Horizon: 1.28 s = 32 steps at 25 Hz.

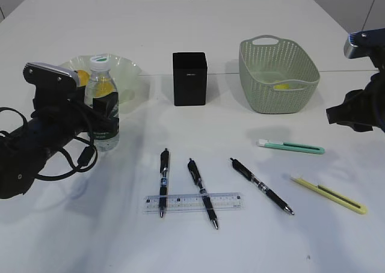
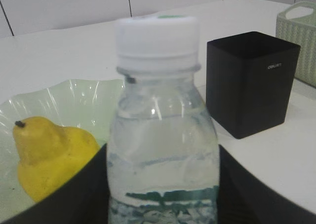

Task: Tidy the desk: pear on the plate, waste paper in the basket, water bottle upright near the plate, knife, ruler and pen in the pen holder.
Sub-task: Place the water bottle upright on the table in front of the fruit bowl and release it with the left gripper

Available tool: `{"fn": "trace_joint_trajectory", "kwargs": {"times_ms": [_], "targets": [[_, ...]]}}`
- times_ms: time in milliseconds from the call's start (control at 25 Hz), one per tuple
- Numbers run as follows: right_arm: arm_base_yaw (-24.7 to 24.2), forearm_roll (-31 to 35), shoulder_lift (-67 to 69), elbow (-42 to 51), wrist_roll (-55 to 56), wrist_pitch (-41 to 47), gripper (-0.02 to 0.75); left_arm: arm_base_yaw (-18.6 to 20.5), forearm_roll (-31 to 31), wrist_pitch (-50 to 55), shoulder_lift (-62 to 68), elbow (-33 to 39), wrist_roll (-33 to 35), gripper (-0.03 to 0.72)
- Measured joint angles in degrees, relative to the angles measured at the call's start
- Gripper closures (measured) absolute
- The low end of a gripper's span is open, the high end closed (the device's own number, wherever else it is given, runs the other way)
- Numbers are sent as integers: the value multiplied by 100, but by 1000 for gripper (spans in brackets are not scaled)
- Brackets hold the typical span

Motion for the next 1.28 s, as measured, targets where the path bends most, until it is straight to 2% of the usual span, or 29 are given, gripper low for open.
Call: {"fn": "trace_joint_trajectory", "kwargs": {"times_ms": [1280], "targets": [[0,-8,0,0,0,-102,499,0,0,-160,99,-40,-48,316]]}}
